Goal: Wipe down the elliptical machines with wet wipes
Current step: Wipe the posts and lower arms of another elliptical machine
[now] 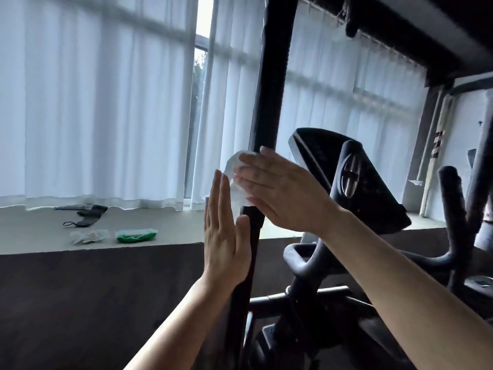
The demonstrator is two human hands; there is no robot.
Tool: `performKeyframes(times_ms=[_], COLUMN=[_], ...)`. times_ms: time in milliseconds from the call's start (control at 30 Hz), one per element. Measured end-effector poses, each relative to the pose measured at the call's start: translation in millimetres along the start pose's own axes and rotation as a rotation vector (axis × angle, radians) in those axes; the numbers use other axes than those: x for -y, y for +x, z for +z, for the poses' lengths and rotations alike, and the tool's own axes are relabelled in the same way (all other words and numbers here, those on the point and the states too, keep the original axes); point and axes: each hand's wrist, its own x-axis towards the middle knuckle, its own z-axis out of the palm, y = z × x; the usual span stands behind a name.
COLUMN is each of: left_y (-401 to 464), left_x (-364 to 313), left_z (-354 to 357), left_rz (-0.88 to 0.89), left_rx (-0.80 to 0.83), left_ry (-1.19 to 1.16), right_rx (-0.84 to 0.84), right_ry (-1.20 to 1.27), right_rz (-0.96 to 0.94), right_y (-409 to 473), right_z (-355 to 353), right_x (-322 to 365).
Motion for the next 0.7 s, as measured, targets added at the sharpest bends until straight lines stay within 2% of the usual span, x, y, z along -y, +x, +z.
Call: performKeyframes(times_ms=[133,267,367,500,600,700], left_y=[20.8,51.0,57.3,57.5,59.5,83.6], left_x=[-11.1,-23.4,-19.7,-14.8,-17.2,-21.1], left_z=[9.6,26.5,33.6,34.0,30.2,24.2], left_rz=[0.043,0.108,0.116,0.177,0.178,0.255], left_rx=[-0.039,-0.002,0.013,-0.004,0.012,-0.010], left_ry=[0.025,0.097,0.145,0.171,0.110,0.179], right_rx=[0.026,-0.039,-0.075,-0.078,-0.122,-0.139], right_ry=[-0.130,-0.255,-0.092,0.174,0.097,0.019], right_rz=[-0.019,0.149,0.243,0.094,0.046,0.149], right_y=[36.0,71.7,72.8,39.7,45.5,79.5], right_z=[-19.8,-42.6,-38.8,-19.4,-15.9,-23.8], right_x=[-63.7,-137.4,-125.7,-65.5,-81.8,-127.6])
